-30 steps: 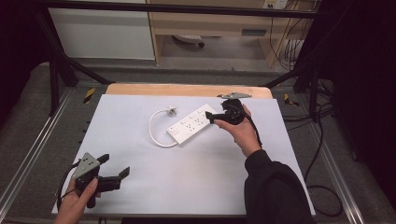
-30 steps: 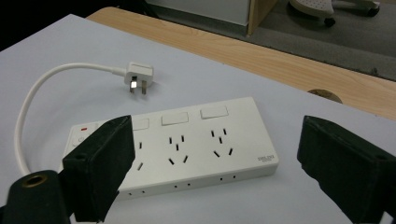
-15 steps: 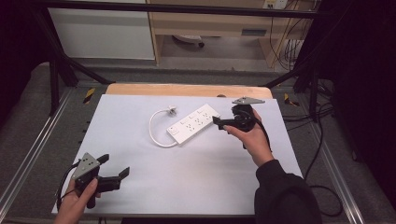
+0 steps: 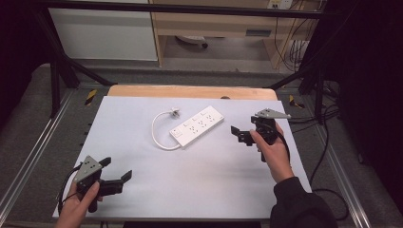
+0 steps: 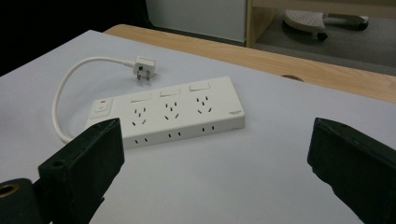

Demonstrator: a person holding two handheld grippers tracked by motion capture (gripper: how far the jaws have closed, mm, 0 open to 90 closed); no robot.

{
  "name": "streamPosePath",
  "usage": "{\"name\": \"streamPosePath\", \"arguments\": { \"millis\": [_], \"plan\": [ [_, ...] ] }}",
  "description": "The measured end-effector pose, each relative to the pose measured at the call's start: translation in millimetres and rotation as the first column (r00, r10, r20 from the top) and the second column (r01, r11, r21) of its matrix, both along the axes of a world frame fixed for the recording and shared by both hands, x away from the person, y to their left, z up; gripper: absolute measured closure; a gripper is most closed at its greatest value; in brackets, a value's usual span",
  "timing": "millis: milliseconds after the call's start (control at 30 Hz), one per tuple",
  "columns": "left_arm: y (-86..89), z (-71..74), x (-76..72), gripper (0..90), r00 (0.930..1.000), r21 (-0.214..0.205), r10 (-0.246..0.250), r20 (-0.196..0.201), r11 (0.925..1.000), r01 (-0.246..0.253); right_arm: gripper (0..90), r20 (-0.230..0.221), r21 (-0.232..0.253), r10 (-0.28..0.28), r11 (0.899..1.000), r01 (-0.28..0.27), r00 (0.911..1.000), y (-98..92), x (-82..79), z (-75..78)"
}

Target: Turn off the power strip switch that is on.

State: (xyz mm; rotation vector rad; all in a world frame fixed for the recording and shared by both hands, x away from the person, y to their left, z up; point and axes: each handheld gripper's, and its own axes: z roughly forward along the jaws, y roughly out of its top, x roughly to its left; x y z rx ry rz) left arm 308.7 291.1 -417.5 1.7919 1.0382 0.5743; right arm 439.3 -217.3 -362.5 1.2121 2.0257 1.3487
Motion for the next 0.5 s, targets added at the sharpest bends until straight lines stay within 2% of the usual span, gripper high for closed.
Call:
{"name": "streamPosePath", "arguments": {
  "millis": [333, 500],
  "plan": [
    [0.8, 0.4, -0.3, 5.2, 0.9999, -0.005, 0.011, 0.004, 0.9999, -0.011, 3.3, 0.072, 0.025, 0.005, 1.000, -0.006, 0.9974, -22.3, -25.4, 2.9],
    [0.9, 0.5, -0.3, 5.2, 0.9999, -0.006, 0.011, 0.006, 0.9999, -0.011, 4.1, 0.084, 0.037, 0.000, 0.999, -0.003, 0.9964, -35.7, -40.3, -2.7]
  ]
}}
